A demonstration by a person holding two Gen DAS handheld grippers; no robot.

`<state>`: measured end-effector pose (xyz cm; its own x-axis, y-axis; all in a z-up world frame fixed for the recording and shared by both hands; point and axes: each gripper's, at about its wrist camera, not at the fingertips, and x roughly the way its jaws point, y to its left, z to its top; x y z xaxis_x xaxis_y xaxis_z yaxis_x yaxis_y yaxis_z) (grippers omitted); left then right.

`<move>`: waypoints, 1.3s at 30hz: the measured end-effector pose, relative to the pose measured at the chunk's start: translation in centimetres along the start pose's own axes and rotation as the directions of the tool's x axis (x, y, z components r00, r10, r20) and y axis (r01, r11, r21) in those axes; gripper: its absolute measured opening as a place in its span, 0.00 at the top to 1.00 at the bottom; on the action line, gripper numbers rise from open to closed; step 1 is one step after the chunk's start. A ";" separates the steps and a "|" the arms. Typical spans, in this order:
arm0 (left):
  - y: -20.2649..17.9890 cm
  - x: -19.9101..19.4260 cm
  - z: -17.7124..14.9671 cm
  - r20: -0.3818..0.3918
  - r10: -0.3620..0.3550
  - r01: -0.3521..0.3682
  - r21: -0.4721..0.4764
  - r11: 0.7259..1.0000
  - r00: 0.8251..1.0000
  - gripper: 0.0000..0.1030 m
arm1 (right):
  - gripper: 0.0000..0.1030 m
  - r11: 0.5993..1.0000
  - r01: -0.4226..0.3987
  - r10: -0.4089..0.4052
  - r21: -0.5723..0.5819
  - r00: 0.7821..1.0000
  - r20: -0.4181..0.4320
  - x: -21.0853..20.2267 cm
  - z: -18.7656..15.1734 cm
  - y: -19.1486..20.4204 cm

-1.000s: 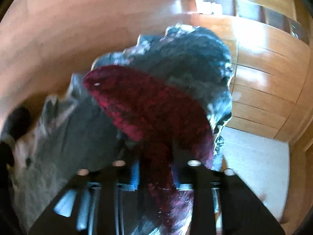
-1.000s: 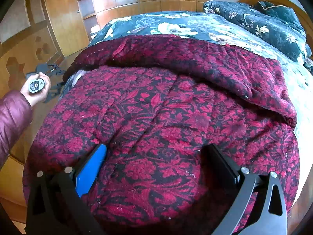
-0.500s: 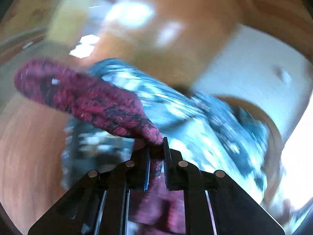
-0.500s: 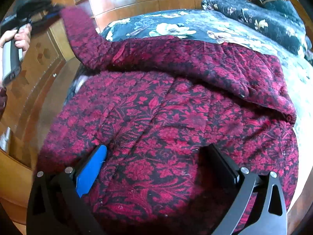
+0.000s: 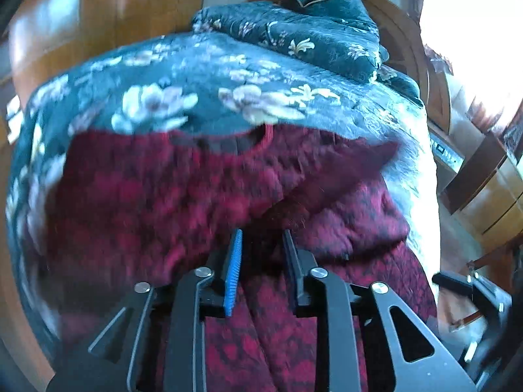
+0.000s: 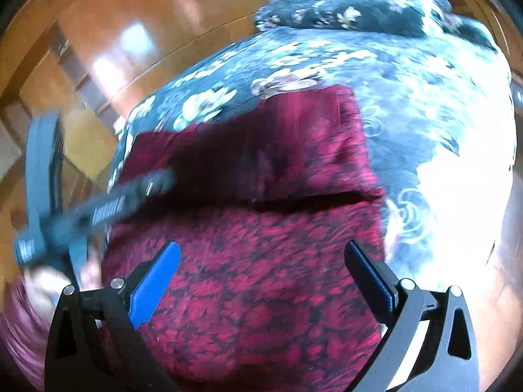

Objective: Fold small clothes

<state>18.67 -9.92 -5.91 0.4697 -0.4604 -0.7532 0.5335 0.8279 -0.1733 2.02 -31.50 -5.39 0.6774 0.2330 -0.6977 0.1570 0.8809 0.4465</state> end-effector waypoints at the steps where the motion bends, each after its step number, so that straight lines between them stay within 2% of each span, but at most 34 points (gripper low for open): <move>1: 0.3 -0.4 -0.6 -0.005 -0.002 0.002 -0.007 1.000 1.000 0.73 | 0.03 0.999 -0.020 0.020 0.029 1.000 0.006 0.0 0.6 -0.4; 3: 1.0 -1.0 -1.6 -0.005 0.004 -0.004 -0.029 1.000 1.000 0.66 | 0.06 0.993 -0.069 0.068 0.094 0.998 0.015 0.2 2.1 -1.0; 7: 4.7 -2.7 -2.7 0.010 0.029 -0.027 -0.166 0.986 1.000 0.66 | 0.13 0.975 -0.082 0.080 0.207 0.997 0.017 1.3 4.1 -2.5; 10: 8.3 -3.9 -2.6 0.028 0.062 -0.053 -0.260 0.964 0.998 0.66 | 0.27 0.957 -0.071 0.081 0.282 0.996 -0.024 3.2 5.3 -3.5; 12: 9.7 -4.4 -2.4 0.030 0.087 -0.075 -0.290 0.954 0.996 0.66 | 0.43 0.954 -0.035 0.052 0.298 0.997 -0.049 3.9 5.6 -4.1; 13: 10.5 -4.5 -2.3 0.029 0.103 -0.089 -0.307 0.948 0.994 0.66 | 0.47 0.960 -0.020 0.038 0.281 0.998 -0.058 4.2 6.0 -3.9; 14: 11.2 -4.7 -2.0 0.031 0.118 -0.101 -0.321 0.942 0.993 0.66 | 0.60 0.967 -0.001 0.020 0.256 0.997 -0.071 4.7 6.4 -3.7; 15: 11.8 -4.9 -1.8 0.035 0.127 -0.108 -0.329 0.938 0.991 0.66 | 0.74 0.978 0.025 -0.007 0.209 0.996 -0.085 4.7 6.7 -3.1; 17: 12.5 -5.2 -1.0 0.040 0.149 -0.127 -0.336 0.933 0.988 0.66 | 0.92 0.995 0.048 -0.043 0.082 0.998 -0.054 3.9 7.7 -1.2; 20: 13.2 -5.3 0.5 0.060 0.178 -0.149 -0.330 0.932 0.982 0.66 | 0.94 0.988 0.067 -0.055 -0.137 0.994 0.095 0.7 9.6 2.7; 22: 13.4 -5.4 1.4 0.075 0.191 -0.157 -0.325 0.932 0.979 0.66 | 0.94 0.963 0.087 -0.034 -0.254 0.978 0.204 -1.7 10.7 4.9; 24: 13.7 -5.5 2.4 0.087 0.195 -0.158 -0.321 0.934 0.977 0.66 | 0.94 0.938 0.130 -0.048 -0.321 0.967 0.252 -2.0 11.2 5.6; 25: 13.8 -5.5 2.9 0.090 0.202 -0.164 -0.316 0.935 0.975 0.66 | 0.94 0.930 0.151 -0.069 -0.335 0.967 0.244 -1.3 11.2 5.4; 27: 14.0 -5.3 3.8 0.093 0.215 -0.179 -0.301 0.937 0.972 0.66 | 0.90 0.937 0.156 -0.107 -0.314 0.980 0.168 1.3 11.4 3.8; 28: 14.1 -4.9 4.4 0.083 0.217 -0.185 -0.290 0.939 0.973 0.53 | 0.90 0.944 0.153 -0.122 -0.293 0.985 0.122 2.9 11.3 2.7; 30: 14.1 -4.1 5.2 0.075 0.228 -0.200 -0.278 0.940 0.971 0.39 | 0.86 0.951 0.167 -0.158 -0.261 0.986 0.058 5.4 10.9 0.8; 31: 14.2 -3.6 5.6 0.070 0.236 -0.209 -0.272 0.939 0.969 0.37 | 0.80 0.960 0.157 -0.156 -0.230 0.987 0.025 6.0 10.6 -0.1; 32: 14.2 -2.9 6.1 0.052 0.242 -0.220 -0.265 0.939 0.969 0.34 | 0.60 0.972 0.136 -0.138 -0.194 0.990 0.002 6.2 10.6 -0.8; 33: 14.3 -2.1 6.4 0.029 0.245 -0.229 -0.258 0.938 0.969 0.27 | 0.44 0.983 0.106 -0.108 -0.151 0.994 -0.006 6.0 10.2 -1.6; 34: 14.4 -1.2 6.7 0.008 0.252 -0.242 -0.252 0.937 0.968 0.24 | 0.42 0.989 0.088 -0.089 -0.120 0.996 -0.001 5.7 10.0 -2.2; 37: 15.4 1.6 7.1 -0.065 0.273 -0.280 -0.250 0.927 0.960 0.24 | 0.42 0.995 0.066 -0.068 -0.074 0.998 -0.017 5.5 9.5 -3.5; 38: 15.9 2.4 7.1 -0.084 0.262 -0.275 -0.265 0.924 0.961 0.25 | 0.45 0.995 0.068 -0.070 -0.073 0.997 -0.025 5.4 9.7 -3.5; 39: 16.3 2.9 6.9 -0.092 0.247 -0.263 -0.281 0.923 0.965 0.40 | 0.57 0.994 0.075 -0.077 -0.077 0.997 -0.030 5.7 9.7 -3.5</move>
<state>33.59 0.01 -6.59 0.5199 -0.2098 -0.8280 0.1707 0.9753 -0.1399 12.32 -37.26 -5.45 0.6418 0.1765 -0.7463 0.1515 0.9248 0.3489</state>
